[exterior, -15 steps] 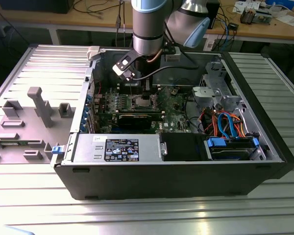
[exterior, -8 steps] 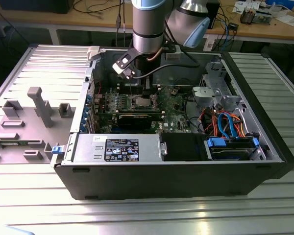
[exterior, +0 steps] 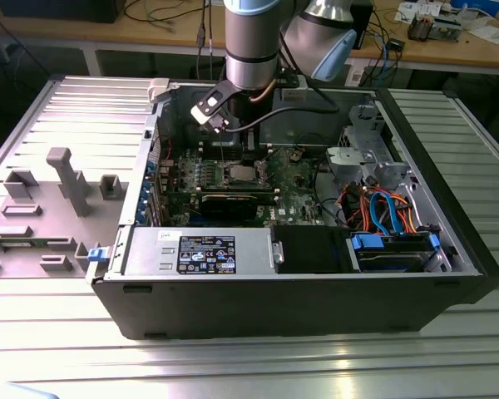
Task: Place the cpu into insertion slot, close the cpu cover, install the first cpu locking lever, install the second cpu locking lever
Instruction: 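Close the cpu cover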
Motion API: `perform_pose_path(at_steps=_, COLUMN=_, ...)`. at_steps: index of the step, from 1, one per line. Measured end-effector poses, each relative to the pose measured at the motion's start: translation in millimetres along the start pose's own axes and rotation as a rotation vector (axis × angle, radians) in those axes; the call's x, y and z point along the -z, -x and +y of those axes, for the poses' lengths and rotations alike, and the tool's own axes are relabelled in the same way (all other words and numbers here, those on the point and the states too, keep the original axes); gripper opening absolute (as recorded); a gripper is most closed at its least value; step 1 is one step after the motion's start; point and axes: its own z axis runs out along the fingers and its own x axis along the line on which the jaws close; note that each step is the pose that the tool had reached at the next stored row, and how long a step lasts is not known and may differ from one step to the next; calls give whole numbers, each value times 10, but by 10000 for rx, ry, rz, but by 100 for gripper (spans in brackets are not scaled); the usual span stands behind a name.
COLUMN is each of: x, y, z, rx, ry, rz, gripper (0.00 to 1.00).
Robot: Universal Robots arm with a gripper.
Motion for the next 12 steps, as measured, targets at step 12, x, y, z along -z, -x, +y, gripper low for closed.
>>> perform_pose_path(at_steps=12, x=36, y=-1, z=2, rx=1, ry=1, rz=-13, gripper=11)
